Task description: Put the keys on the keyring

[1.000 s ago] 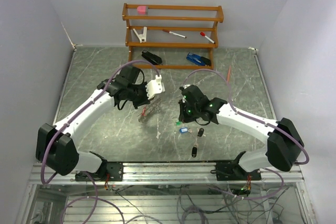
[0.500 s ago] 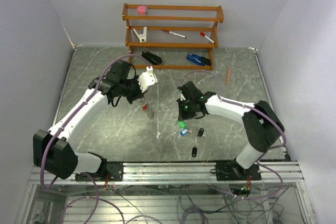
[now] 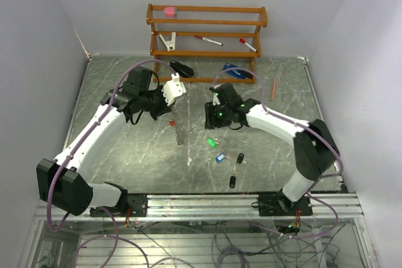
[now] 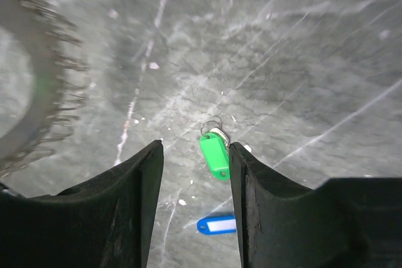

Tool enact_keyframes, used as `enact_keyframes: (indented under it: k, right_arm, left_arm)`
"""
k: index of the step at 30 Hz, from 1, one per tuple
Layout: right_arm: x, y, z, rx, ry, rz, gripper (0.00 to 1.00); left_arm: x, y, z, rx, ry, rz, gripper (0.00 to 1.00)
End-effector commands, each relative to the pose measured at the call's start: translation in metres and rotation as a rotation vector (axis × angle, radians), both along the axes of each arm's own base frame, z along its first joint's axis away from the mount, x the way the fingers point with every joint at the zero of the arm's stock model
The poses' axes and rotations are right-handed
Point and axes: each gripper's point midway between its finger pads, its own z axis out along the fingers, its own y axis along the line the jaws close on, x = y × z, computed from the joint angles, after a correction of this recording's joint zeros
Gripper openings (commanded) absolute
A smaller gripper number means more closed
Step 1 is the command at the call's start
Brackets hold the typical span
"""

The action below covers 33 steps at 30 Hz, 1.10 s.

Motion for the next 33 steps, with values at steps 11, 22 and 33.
enact_keyframes:
  k: [11, 22, 33]
  right_arm:
    - [-0.011, 0.030, 0.149, 0.486, -0.414, 0.249, 0.37]
    - [-0.023, 0.075, 0.174, 0.548, -0.435, 0.372, 0.29]
    - [-0.031, 0.090, 0.166, 0.559, -0.412, 0.422, 0.22]
  left_arm:
    - [-0.030, -0.032, 0.015, -0.163, 0.088, -0.202, 0.07]
    - [-0.026, -0.041, 0.015, -0.187, 0.103, -0.204, 0.07]
    - [-0.036, -0.045, 0.019, -0.191, 0.142, -0.260, 0.07]
